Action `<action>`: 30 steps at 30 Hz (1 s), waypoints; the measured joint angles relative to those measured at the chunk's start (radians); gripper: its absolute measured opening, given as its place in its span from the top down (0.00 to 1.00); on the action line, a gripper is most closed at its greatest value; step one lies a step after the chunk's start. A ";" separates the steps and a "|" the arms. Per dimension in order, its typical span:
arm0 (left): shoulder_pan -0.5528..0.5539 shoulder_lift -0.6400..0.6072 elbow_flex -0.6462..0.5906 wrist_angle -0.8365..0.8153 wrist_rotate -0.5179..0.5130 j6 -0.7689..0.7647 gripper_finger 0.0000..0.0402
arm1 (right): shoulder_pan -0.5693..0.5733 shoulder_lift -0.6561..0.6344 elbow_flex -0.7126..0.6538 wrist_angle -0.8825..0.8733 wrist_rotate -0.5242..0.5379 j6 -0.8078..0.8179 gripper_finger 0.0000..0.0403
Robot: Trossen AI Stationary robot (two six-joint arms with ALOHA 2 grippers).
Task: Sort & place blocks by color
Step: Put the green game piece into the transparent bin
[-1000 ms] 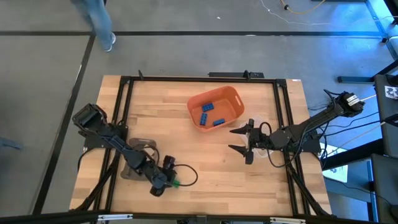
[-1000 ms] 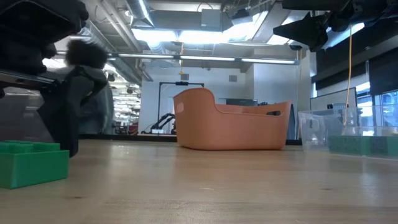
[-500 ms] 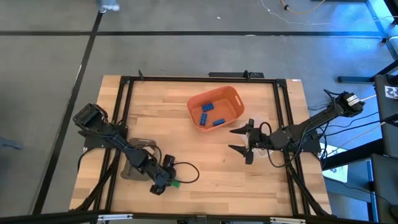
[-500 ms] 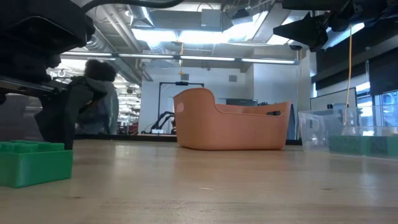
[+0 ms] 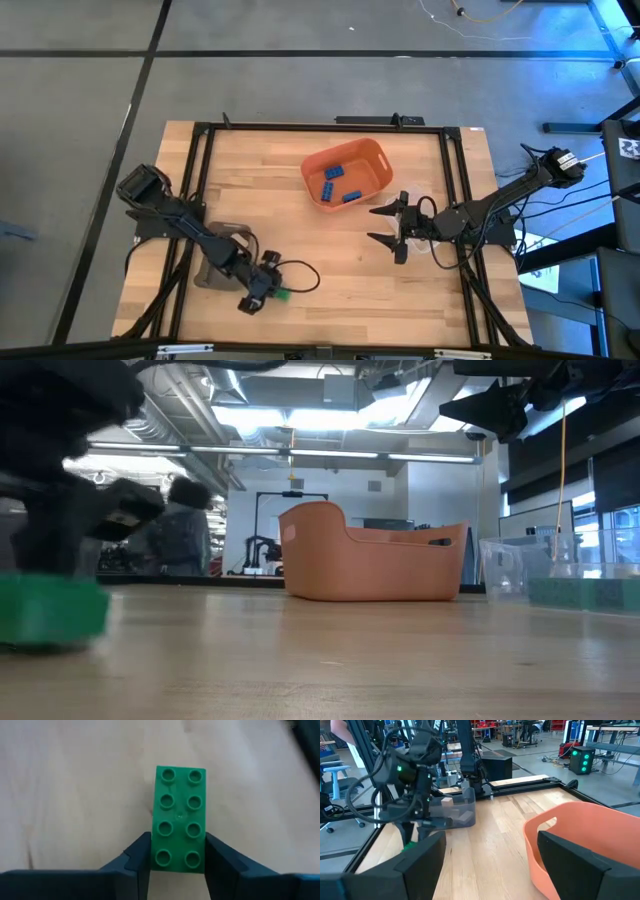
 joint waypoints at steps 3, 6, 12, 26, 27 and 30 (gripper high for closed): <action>0.019 -0.066 -0.001 -0.012 0.047 -0.002 0.68 | 0.000 0.000 0.000 0.000 0.000 0.000 0.21; 0.042 -0.146 -0.001 -0.052 0.037 0.010 0.68 | 0.000 0.000 0.000 0.000 0.000 0.000 0.21; 0.104 -0.359 0.000 -0.099 -0.083 0.137 0.68 | 0.000 0.000 0.000 0.000 0.000 0.003 0.21; 0.365 -0.703 -0.235 0.282 -0.149 0.396 0.68 | 0.000 0.000 0.000 0.000 0.000 0.005 0.21; 0.391 -0.708 -0.280 0.345 -0.124 0.385 0.68 | 0.000 0.000 0.000 0.000 0.000 0.006 0.21; 0.461 -0.706 -0.401 0.554 -0.078 0.329 0.68 | 0.000 0.000 0.000 0.000 0.000 0.004 0.21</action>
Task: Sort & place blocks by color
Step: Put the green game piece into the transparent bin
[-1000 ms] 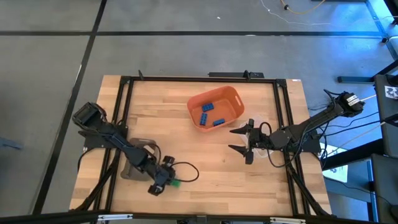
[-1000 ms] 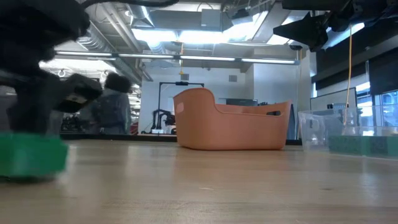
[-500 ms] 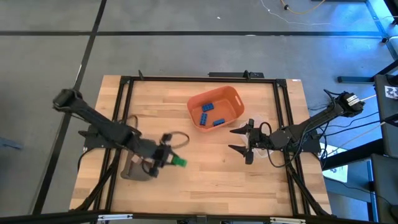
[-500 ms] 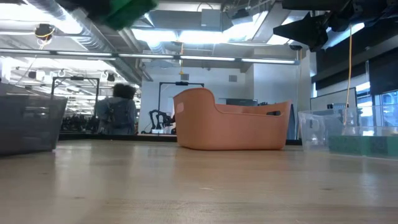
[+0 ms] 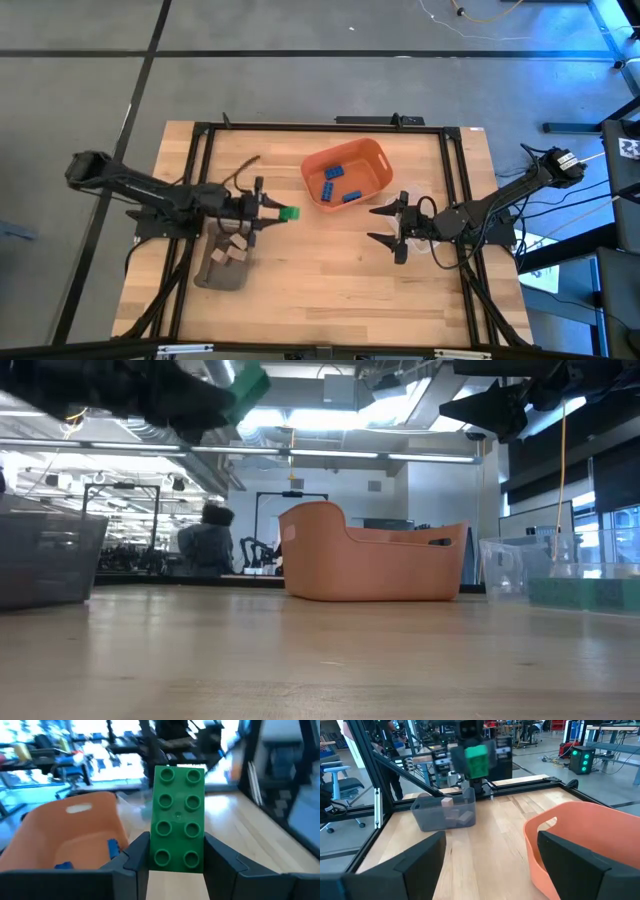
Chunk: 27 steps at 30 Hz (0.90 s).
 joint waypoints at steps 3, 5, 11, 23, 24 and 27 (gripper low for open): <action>0.052 0.006 -0.086 0.184 0.002 -0.060 0.68 | 0.000 0.000 0.000 0.000 0.000 -0.006 0.21; 0.069 0.022 -0.123 0.283 0.001 -0.090 0.68 | 0.000 0.000 0.000 0.000 0.000 -0.021 0.21; 0.053 0.040 -0.147 0.406 -0.008 -0.144 0.68 | 0.000 0.000 0.000 0.001 0.000 -0.025 0.21; -0.056 0.040 -0.147 0.411 -0.160 -0.162 0.68 | 0.000 0.000 0.000 0.001 0.000 -0.023 0.21; -0.057 0.040 -0.147 0.411 -0.158 -0.162 0.68 | 0.000 0.000 0.000 0.001 0.000 -0.023 0.21; -0.056 0.040 -0.147 0.411 -0.162 -0.159 0.68 | 0.000 0.000 0.000 0.001 0.001 -0.023 0.21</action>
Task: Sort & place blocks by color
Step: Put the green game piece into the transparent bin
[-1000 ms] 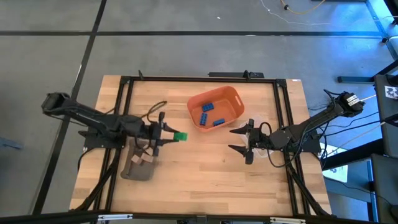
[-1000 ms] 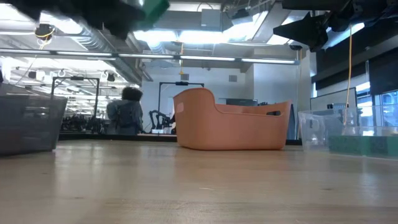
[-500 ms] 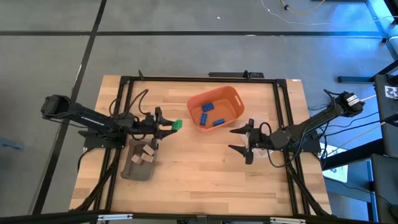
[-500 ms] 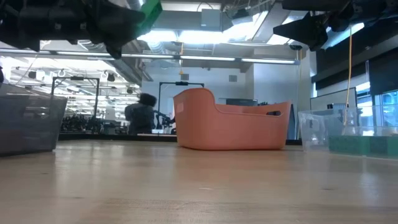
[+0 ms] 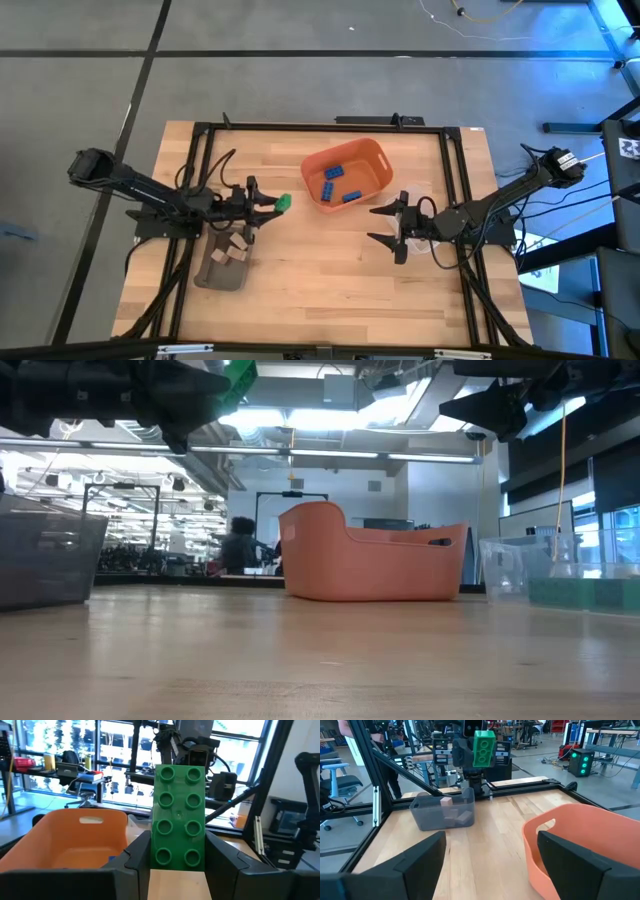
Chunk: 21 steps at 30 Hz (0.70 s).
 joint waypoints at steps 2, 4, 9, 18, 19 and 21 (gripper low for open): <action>0.000 0.000 0.000 0.000 0.002 0.000 0.68 | 0.000 0.000 0.000 0.000 0.004 0.000 0.21; 0.000 0.005 0.001 0.002 0.005 -0.008 0.68 | 0.000 0.000 0.000 0.011 0.018 -0.002 0.21; -0.012 0.119 0.069 0.000 0.013 -0.019 0.68 | -0.030 0.047 0.000 0.140 -0.018 -0.002 0.21; -0.016 0.401 0.264 -0.012 0.037 0.138 0.68 | -0.091 0.359 0.009 0.493 -0.166 -0.136 0.21; -0.016 0.424 0.282 -0.020 0.042 0.151 0.68 | -0.094 0.390 0.021 0.515 -0.168 -0.151 0.21; -0.016 0.460 0.322 -0.062 0.043 0.179 0.68 | -0.098 0.441 0.047 0.525 -0.172 -0.186 0.21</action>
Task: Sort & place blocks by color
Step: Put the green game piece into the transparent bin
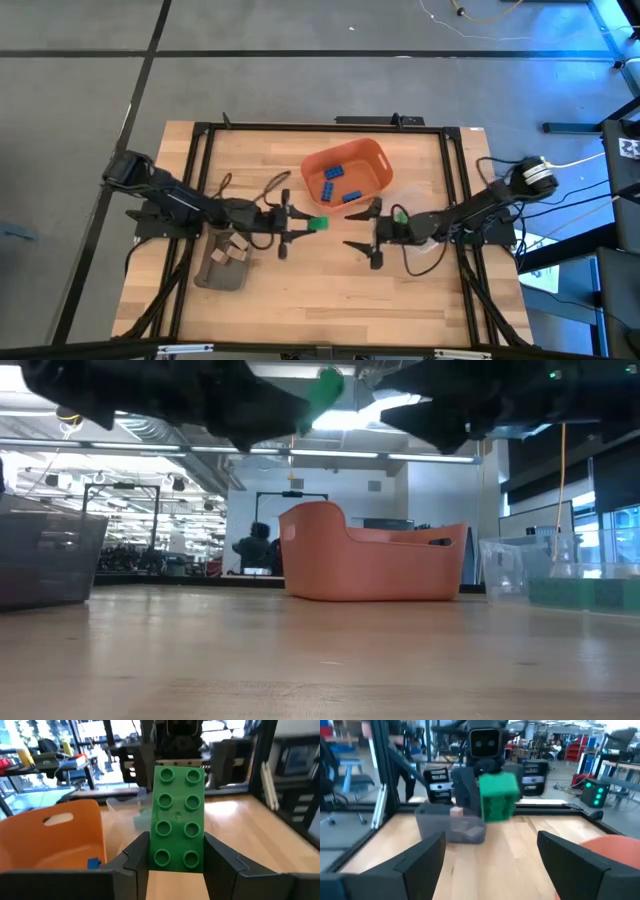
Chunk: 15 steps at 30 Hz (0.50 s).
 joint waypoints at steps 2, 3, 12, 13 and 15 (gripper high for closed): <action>0.000 0.029 0.034 -0.048 -0.002 0.016 0.68 | -0.004 0.046 0.033 0.000 -0.002 -0.030 0.21; 0.000 0.046 0.051 -0.059 -0.002 0.024 0.68 | -0.005 0.064 0.050 -0.001 0.003 -0.050 0.21; -0.004 0.111 0.103 -0.055 0.029 0.048 0.68 | -0.027 0.173 0.181 -0.008 0.032 -0.053 0.21; -0.006 0.111 0.102 -0.059 0.032 0.047 0.68 | -0.026 0.177 0.187 -0.009 0.031 -0.053 0.21; -0.013 0.111 0.101 -0.057 0.033 0.048 0.68 | -0.026 0.184 0.197 -0.018 0.031 -0.054 0.21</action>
